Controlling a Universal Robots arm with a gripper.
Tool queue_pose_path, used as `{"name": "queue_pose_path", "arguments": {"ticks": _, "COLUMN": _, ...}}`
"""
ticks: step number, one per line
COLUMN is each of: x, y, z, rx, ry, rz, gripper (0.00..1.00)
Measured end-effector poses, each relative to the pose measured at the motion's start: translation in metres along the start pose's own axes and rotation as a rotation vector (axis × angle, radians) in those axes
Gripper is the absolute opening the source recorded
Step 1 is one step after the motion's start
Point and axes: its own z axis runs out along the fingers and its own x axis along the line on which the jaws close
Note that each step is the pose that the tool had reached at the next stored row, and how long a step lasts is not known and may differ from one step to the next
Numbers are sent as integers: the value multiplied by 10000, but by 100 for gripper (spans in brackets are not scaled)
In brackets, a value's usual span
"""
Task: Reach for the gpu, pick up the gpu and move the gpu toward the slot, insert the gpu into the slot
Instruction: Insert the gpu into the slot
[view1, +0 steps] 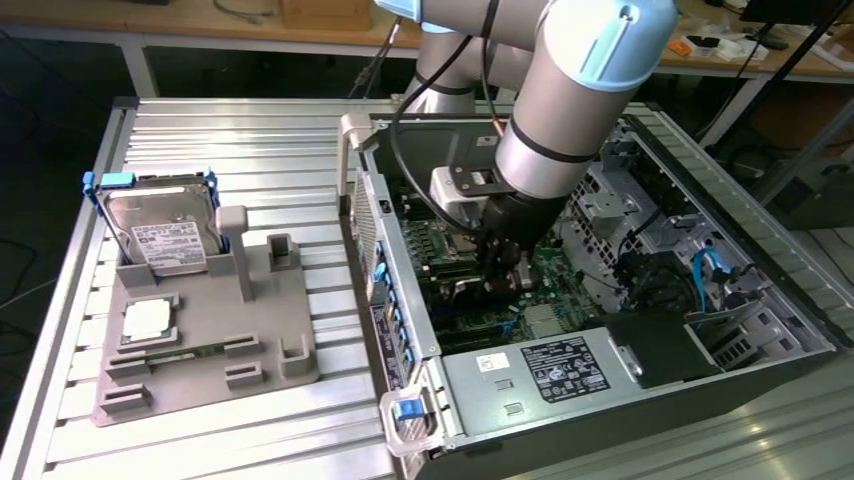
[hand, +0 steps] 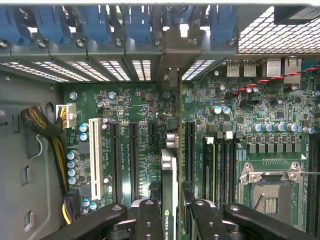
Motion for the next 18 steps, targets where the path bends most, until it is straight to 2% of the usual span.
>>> {"name": "queue_pose_path", "arguments": {"ticks": 18, "x": 2, "y": 3, "z": 37, "rx": -6, "ry": 1, "rz": 1, "gripper": 27}}
